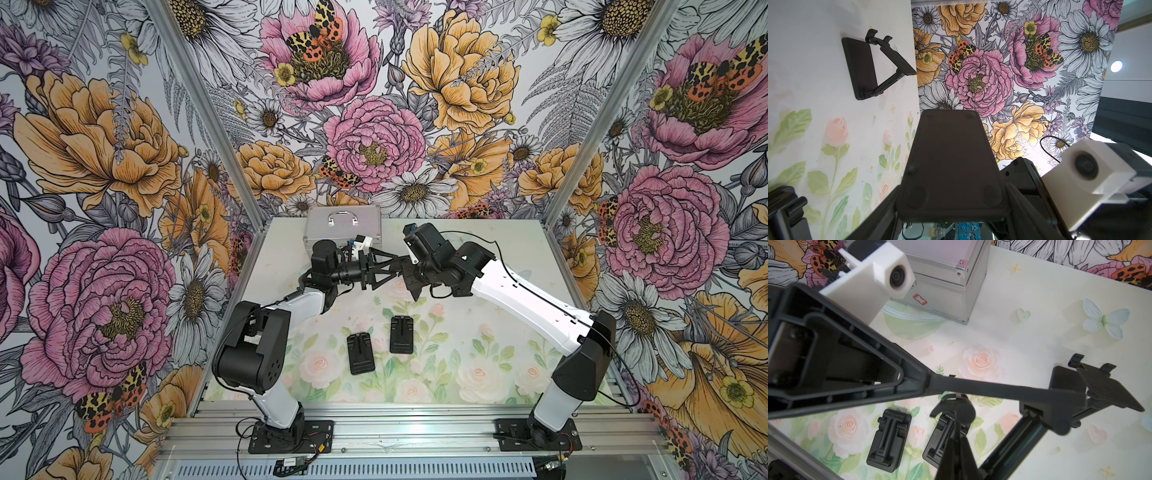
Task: Open the phone stand
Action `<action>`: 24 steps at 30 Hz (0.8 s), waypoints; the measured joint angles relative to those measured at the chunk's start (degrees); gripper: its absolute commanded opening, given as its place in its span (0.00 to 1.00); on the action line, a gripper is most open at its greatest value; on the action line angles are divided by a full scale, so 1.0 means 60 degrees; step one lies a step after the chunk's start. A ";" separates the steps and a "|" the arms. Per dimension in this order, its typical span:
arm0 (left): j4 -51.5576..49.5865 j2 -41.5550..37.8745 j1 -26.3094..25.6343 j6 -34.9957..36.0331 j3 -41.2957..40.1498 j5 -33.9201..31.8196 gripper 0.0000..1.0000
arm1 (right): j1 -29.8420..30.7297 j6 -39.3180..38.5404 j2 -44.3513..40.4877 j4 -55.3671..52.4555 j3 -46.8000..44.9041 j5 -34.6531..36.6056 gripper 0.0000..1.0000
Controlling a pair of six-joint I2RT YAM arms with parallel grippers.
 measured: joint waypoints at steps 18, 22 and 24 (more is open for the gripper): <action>-0.0036 0.0623 -0.0036 -0.0084 0.0408 0.0204 0.62 | 0.0514 -0.0291 0.0233 -0.0517 0.0277 -0.0525 0.00; -0.0124 0.0681 -0.0084 -0.0084 0.0408 0.0189 0.62 | 0.0521 -0.0295 0.0324 -0.0594 0.0342 -0.0627 0.00; -0.0138 0.0685 -0.0091 -0.0080 0.0408 0.0193 0.62 | 0.0525 -0.0299 0.0328 -0.0616 0.0342 -0.0648 0.00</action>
